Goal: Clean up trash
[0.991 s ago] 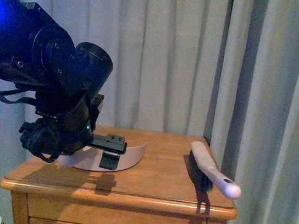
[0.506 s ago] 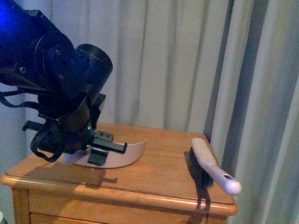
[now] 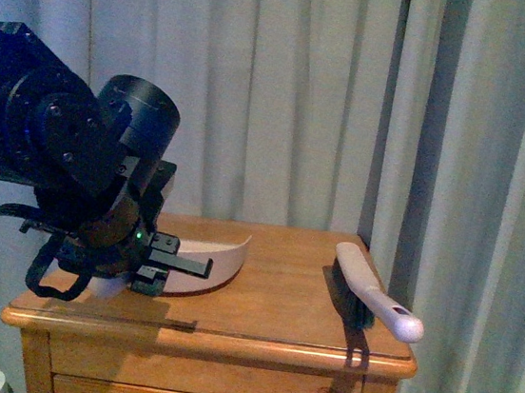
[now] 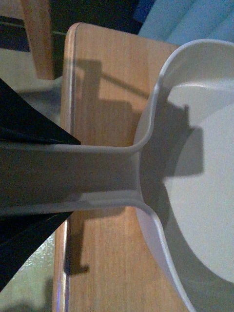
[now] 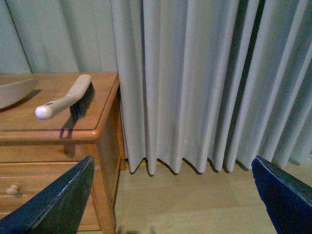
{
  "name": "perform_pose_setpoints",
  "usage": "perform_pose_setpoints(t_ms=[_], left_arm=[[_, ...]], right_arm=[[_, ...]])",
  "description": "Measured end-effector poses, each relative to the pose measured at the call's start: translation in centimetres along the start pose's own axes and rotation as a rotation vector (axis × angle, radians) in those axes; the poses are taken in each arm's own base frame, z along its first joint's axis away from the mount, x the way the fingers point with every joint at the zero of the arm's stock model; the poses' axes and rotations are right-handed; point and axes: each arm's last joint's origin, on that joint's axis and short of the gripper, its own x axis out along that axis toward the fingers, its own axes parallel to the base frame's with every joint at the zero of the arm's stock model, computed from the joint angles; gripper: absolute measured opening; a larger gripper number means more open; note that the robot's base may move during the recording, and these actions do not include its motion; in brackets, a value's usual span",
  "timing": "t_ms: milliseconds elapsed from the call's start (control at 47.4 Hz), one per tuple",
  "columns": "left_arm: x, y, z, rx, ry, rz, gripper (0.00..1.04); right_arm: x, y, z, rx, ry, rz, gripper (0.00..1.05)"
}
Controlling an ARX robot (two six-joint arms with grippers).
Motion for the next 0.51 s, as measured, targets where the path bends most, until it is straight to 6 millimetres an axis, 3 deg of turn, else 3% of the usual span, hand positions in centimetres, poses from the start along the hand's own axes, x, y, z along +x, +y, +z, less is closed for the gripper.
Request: perform_pose_setpoints(t_ms=[190, 359, 506], left_arm=[[-3.4, 0.8, -0.1, 0.0, -0.186, -0.01, 0.28], [-9.6, 2.5, 0.3, -0.004, -0.448, 0.016, 0.28], [-13.6, 4.1, -0.3, -0.009, -0.618, 0.038, 0.28]], right_arm=[[0.0, 0.0, 0.0, 0.0, 0.0, 0.0, 0.97], [0.0, 0.0, 0.0, 0.0, 0.0, 0.0, 0.97], [0.0, 0.0, 0.0, 0.0, 0.0, 0.0, 0.97]])
